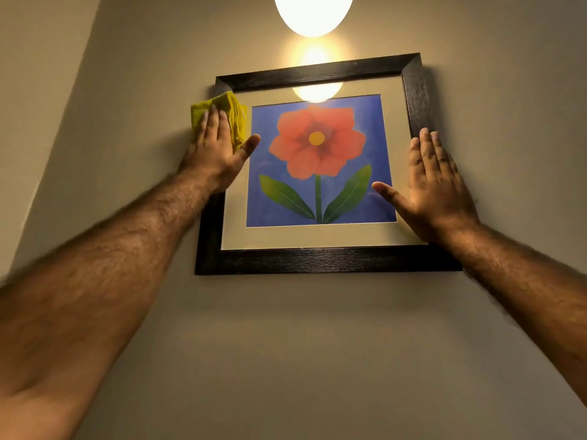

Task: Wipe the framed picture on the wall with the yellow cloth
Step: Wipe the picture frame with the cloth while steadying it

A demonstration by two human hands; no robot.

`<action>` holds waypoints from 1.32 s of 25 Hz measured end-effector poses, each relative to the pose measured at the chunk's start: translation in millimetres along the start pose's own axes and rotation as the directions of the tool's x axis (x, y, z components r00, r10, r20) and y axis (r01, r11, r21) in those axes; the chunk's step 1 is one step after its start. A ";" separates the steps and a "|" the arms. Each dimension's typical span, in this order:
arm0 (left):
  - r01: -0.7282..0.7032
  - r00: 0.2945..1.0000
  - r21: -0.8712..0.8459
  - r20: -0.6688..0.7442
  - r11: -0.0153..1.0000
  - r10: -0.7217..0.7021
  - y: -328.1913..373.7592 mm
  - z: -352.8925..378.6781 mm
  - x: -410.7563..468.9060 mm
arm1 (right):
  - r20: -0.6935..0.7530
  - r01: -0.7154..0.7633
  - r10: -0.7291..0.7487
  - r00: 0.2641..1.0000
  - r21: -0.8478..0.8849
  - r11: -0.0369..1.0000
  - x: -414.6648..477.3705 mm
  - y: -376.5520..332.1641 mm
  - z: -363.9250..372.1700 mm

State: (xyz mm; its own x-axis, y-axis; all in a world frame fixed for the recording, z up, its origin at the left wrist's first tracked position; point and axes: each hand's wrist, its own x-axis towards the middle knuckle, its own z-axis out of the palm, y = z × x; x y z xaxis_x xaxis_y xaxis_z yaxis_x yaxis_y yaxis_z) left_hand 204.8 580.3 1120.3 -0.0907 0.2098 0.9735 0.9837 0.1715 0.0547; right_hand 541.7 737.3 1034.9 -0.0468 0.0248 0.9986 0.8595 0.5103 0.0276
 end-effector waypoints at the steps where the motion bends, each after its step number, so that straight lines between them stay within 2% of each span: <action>1: -0.009 1.000 -0.007 -0.009 1.000 0.009 -1.3 0.9 0.7 | -0.001 0.002 -0.002 1.000 -0.003 1.000 0.0 -0.3 0.4; 7: -0.073 0.997 0.047 -0.024 0.996 0.074 -14.1 17.7 -62.2 | 0.000 -0.001 0.001 1.000 -0.006 1.000 0.6 0.3 0.0; 15: -0.103 0.991 0.057 0.091 0.993 0.097 -23.0 28.3 -173.9 | -0.009 -0.011 0.011 1.000 0.001 1.000 -1.7 -0.3 0.1; 19: -0.083 0.994 0.072 0.081 0.994 0.077 -19.3 21.2 -144.2 | -0.009 -0.011 0.011 1.000 0.006 1.000 -0.9 -2.1 -1.1; 23: -0.031 0.997 0.019 0.071 0.999 0.030 -8.6 1.5 -50.5 | -0.005 -0.008 0.008 1.000 0.004 1.000 -1.4 -2.8 -1.5; 26: -0.018 0.992 0.016 0.126 1.000 0.015 -5.4 -15.8 0.3 | -0.022 -0.011 0.011 1.000 -0.009 1.000 -0.5 -0.8 0.7; 29: -0.038 0.994 0.008 0.101 0.999 0.037 -5.4 -14.6 3.3 | -0.028 0.001 -0.001 1.000 -0.007 1.000 -0.3 -0.3 0.6; 33: -0.074 0.997 0.023 0.022 0.997 0.074 -13.7 8.0 -45.4 | -0.023 -0.005 0.005 1.000 -0.009 1.000 -0.7 -0.8 1.0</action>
State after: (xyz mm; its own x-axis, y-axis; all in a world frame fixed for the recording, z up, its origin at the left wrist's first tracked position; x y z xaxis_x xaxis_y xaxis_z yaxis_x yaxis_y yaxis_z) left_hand 194.2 576.1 1073.6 -0.0215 0.2427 0.9699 0.9838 0.1778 -0.0227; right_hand 540.6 737.7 1034.2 -0.0309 0.0074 0.9995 0.8642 0.5027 0.0230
